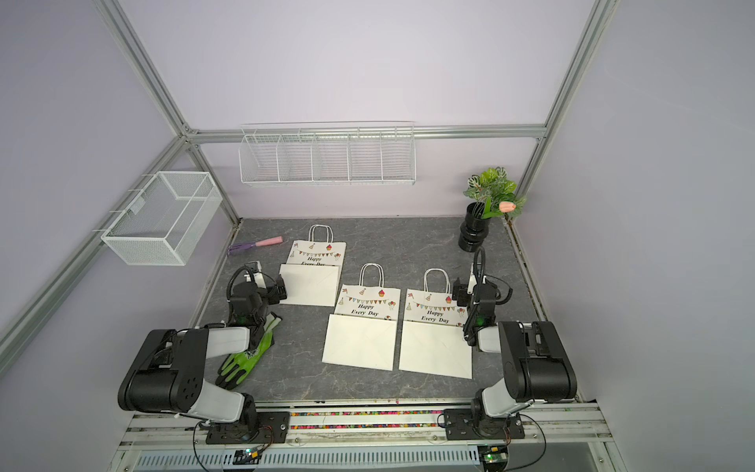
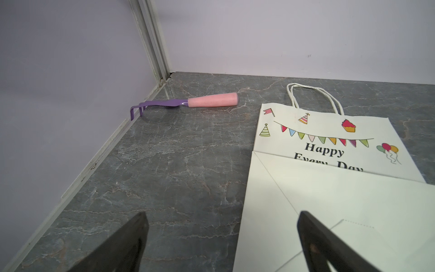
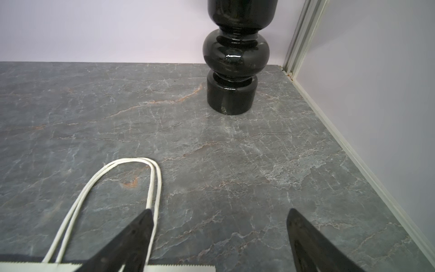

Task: Put away the paper bag
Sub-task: Reset both arms

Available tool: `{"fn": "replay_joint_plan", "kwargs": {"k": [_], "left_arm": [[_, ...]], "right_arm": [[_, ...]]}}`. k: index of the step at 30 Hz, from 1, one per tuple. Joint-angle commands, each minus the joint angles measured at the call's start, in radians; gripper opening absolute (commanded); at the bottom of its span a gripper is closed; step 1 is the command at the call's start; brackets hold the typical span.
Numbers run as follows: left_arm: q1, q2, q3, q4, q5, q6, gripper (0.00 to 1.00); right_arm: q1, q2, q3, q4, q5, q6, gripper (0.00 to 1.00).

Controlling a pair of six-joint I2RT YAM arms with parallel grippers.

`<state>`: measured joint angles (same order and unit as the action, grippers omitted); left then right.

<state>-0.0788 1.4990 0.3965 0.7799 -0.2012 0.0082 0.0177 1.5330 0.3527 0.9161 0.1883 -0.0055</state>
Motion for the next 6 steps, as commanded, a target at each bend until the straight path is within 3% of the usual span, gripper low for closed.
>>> {"fn": "replay_joint_plan", "kwargs": {"k": [1,6], "left_arm": [[0.002,0.007,0.021,0.002,0.003,0.002,0.99],[0.005,0.003,0.018,0.005,0.007,0.000,0.99]], "right_arm": [[0.008,0.001,0.012,-0.010,-0.033,-0.034,0.89],[0.005,-0.002,0.013,-0.013,-0.040,-0.032,0.89]]}}
